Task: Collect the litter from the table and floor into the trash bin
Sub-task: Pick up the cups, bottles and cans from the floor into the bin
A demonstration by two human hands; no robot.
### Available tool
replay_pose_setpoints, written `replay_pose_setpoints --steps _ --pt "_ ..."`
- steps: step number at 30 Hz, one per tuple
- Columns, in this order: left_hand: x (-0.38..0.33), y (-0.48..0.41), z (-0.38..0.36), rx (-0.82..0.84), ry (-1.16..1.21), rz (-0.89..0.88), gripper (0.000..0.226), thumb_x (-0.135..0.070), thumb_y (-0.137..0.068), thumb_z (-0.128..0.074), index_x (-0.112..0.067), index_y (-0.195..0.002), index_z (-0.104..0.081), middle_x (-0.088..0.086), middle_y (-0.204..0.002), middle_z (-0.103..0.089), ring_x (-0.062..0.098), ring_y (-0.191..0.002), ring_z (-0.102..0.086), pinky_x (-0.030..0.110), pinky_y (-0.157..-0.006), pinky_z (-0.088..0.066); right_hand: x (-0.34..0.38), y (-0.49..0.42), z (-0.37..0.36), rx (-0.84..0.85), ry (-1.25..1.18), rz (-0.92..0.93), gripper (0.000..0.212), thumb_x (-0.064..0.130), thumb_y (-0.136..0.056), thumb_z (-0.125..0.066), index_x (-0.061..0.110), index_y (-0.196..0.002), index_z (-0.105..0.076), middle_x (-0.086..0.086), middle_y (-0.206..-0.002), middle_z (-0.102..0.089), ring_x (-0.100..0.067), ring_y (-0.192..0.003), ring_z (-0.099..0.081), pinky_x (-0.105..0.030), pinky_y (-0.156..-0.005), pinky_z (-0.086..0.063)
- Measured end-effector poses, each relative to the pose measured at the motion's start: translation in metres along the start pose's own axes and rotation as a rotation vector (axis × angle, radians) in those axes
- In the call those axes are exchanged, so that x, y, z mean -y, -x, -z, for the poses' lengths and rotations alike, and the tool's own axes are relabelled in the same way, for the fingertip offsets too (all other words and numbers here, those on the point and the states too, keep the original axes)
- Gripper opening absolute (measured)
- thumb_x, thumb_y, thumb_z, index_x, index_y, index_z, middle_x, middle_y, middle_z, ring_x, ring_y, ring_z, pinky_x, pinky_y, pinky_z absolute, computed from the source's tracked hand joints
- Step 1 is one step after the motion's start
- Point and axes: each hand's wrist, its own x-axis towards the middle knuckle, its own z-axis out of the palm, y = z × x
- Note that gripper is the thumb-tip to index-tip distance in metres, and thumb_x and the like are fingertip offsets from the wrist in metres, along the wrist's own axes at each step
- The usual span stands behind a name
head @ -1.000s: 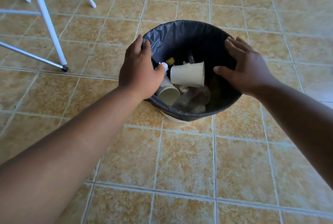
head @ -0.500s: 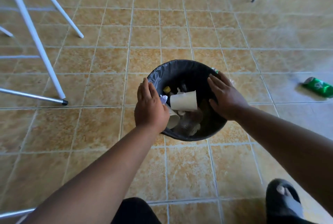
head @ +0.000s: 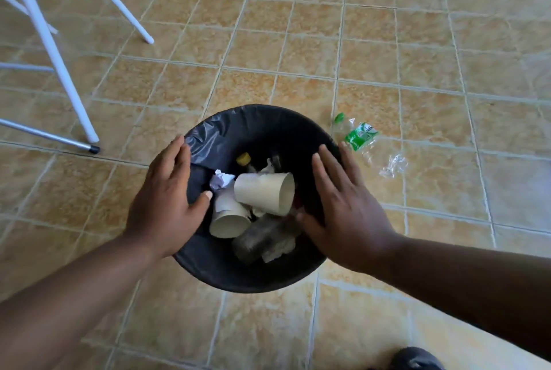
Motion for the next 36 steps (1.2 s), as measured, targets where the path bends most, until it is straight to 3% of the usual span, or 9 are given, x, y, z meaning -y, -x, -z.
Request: replay_pose_setpoints --steps 3,10,14,20,24,31,36 --pt "-0.007 0.001 0.003 -0.013 0.011 0.035 0.079 -0.031 -0.087 -0.065 -0.002 -0.151 -0.027 0.003 -0.162 -0.015 0.023 -0.147 -0.021 0.040 -0.111 -0.030 -0.012 -0.002 0.005 0.004 0.024 0.077 0.088 0.061 -0.092 -0.040 0.001 -0.153 -0.022 -0.020 -0.162 -0.018 -0.037 -0.151 -0.001 -0.047 -0.117 -0.016" --pt "-0.024 0.005 0.005 0.011 -0.013 0.091 0.087 -0.053 -0.085 -0.044 -0.002 -0.152 -0.023 0.008 -0.162 -0.012 0.024 -0.149 -0.015 0.033 -0.113 -0.021 -0.042 -0.054 0.029 0.028 -0.005 0.117 0.099 0.076 -0.088 -0.028 0.008 -0.157 -0.010 -0.011 -0.166 0.003 -0.024 -0.152 -0.001 -0.046 -0.119 -0.019" --pt "-0.023 0.008 0.003 -0.022 0.026 0.087 0.086 -0.056 -0.087 -0.040 -0.003 -0.152 -0.024 0.006 -0.163 -0.012 0.020 -0.150 -0.013 0.031 -0.115 -0.017 -0.052 -0.074 0.026 0.039 -0.049 0.229 0.094 0.072 -0.091 -0.030 0.007 -0.157 -0.013 -0.007 -0.166 0.001 -0.020 -0.152 -0.002 -0.045 -0.119 -0.025" --pt "-0.022 0.005 0.001 0.010 -0.009 0.039 0.087 -0.059 -0.088 -0.037 -0.007 -0.155 -0.015 0.002 -0.165 0.000 0.015 -0.151 0.003 0.035 -0.118 -0.011 -0.047 -0.072 0.016 -0.003 -0.008 0.272 0.088 0.064 -0.094 -0.035 0.002 -0.155 -0.019 -0.011 -0.166 -0.003 -0.022 -0.152 -0.005 -0.034 -0.118 -0.013" --pt "-0.025 0.005 0.007 0.046 -0.061 0.020 0.087 -0.058 -0.089 -0.035 -0.002 -0.153 -0.018 0.006 -0.164 -0.002 0.017 -0.151 0.003 0.032 -0.120 -0.008 -0.046 -0.070 0.017 -0.009 -0.023 0.259 0.087 0.060 -0.093 -0.040 0.003 -0.156 -0.019 -0.009 -0.166 -0.003 -0.017 -0.151 -0.002 -0.029 -0.116 -0.010" --pt "-0.022 0.005 0.003 0.025 -0.107 0.009 0.088 -0.061 -0.090 -0.034 -0.001 -0.153 -0.019 0.007 -0.164 -0.002 0.016 -0.151 0.003 0.022 -0.118 0.002 -0.051 -0.070 0.014 0.000 -0.169 0.263 0.087 0.059 -0.092 -0.042 0.008 -0.157 -0.014 -0.004 -0.167 -0.003 -0.018 -0.153 -0.006 -0.037 -0.121 -0.020" --pt "-0.020 0.005 0.002 0.009 -0.093 0.010 0.088 -0.062 -0.089 -0.033 -0.001 -0.152 -0.021 0.005 -0.165 -0.003 0.015 -0.151 0.003 0.032 -0.120 -0.007 -0.056 -0.068 0.012 -0.041 -0.365 0.232 0.080 0.055 -0.094 -0.049 0.012 -0.156 -0.023 0.000 -0.165 -0.015 -0.013 -0.151 -0.016 -0.033 -0.120 -0.025"
